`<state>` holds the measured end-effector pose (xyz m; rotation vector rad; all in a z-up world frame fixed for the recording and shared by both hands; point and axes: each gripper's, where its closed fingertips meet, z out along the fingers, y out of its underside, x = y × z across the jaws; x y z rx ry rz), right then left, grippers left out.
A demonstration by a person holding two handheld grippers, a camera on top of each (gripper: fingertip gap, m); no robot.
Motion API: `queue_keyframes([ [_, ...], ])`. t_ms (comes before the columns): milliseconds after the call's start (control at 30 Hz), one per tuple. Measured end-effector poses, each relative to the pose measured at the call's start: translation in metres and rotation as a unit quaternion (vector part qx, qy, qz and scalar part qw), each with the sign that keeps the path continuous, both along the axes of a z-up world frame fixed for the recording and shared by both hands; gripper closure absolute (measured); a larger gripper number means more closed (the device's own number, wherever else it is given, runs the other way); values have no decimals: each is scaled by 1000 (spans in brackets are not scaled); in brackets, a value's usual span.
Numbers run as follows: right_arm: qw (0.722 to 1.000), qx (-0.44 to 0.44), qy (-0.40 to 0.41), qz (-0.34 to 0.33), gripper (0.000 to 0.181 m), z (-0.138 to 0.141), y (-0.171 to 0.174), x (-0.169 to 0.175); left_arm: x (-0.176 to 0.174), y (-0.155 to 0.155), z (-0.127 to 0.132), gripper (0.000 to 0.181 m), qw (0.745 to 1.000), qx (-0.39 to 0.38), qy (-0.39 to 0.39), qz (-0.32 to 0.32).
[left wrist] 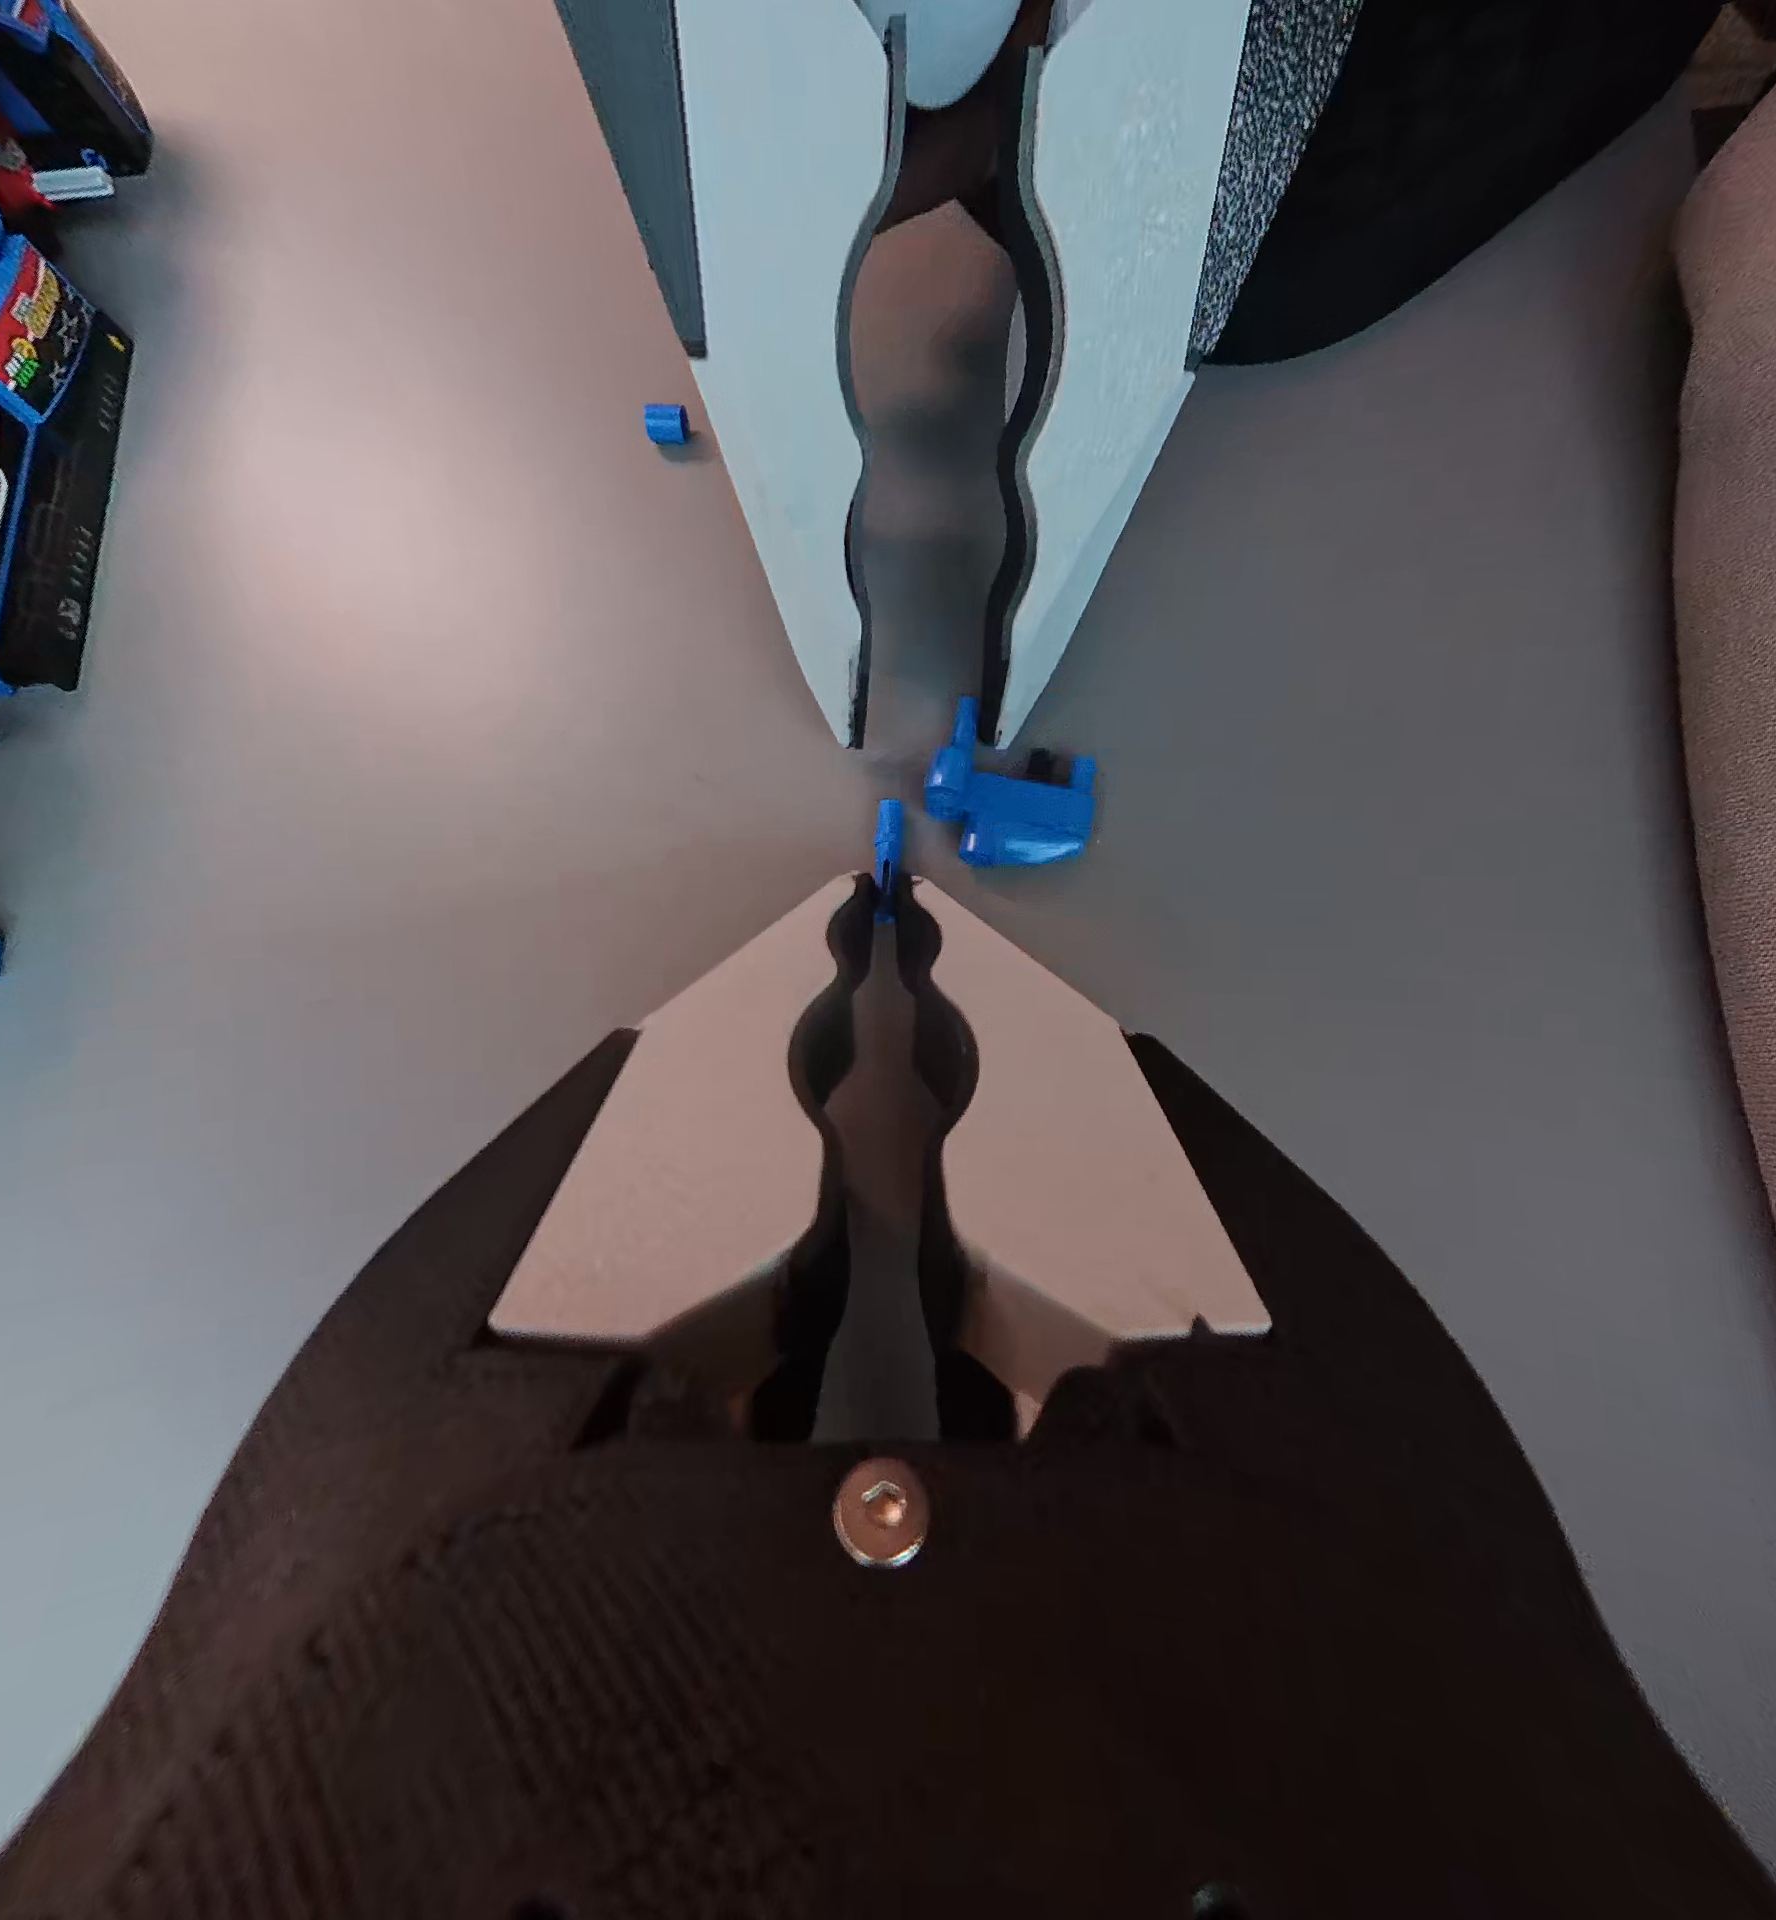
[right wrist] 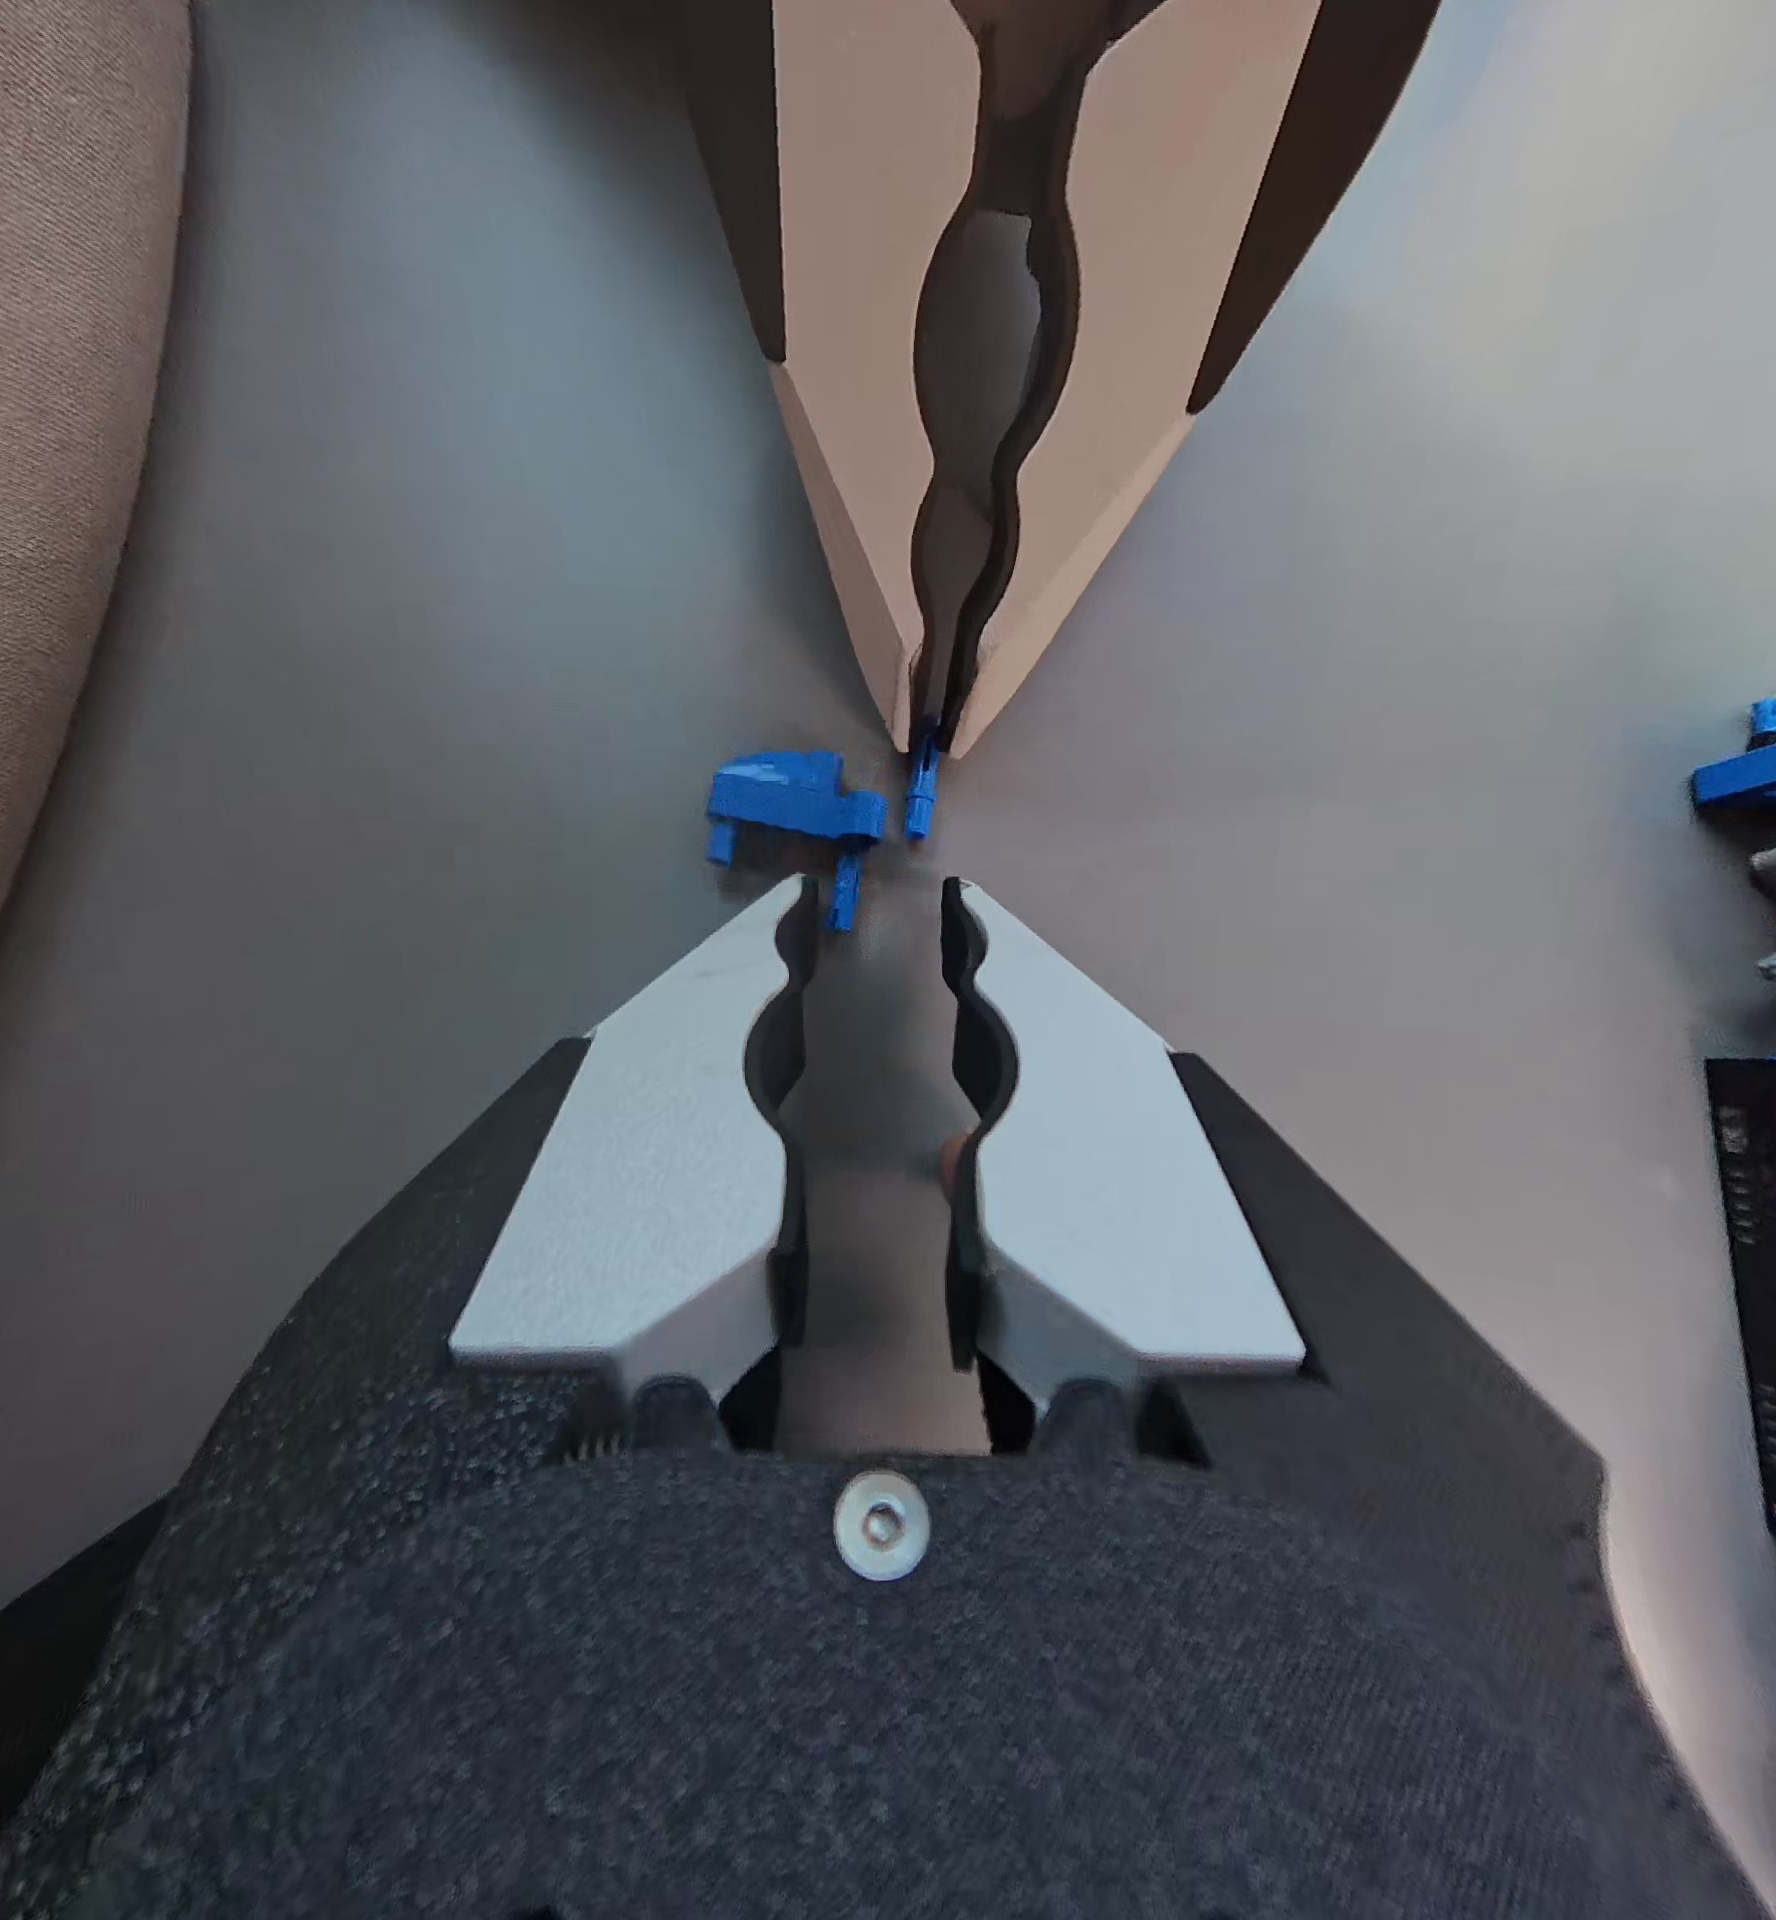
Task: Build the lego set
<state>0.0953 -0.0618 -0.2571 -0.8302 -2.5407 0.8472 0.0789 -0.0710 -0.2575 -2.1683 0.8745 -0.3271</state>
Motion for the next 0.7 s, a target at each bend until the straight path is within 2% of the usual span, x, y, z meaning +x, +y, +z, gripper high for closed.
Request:
queue_keyframes([
  [200, 1000, 12, 0, 7, 161, 3, -2, 0, 0, -1, 0, 179, 1000, -3, -7, -2],
  [433, 998, -47, 37, 14, 170, 19, -11, 1, -4, -8, 0, 179, 1000, -4, -7, -13],
  [567, 999, -51, 6, 2, 172, 7, -12, -4, -3, -10, 0, 179, 1000, 6, 5, -23],
  [700, 995, -95, -41, 1, 177, 7, -14, -3, -3, -11, 0, 179, 1000, 10, 3, -24],
])
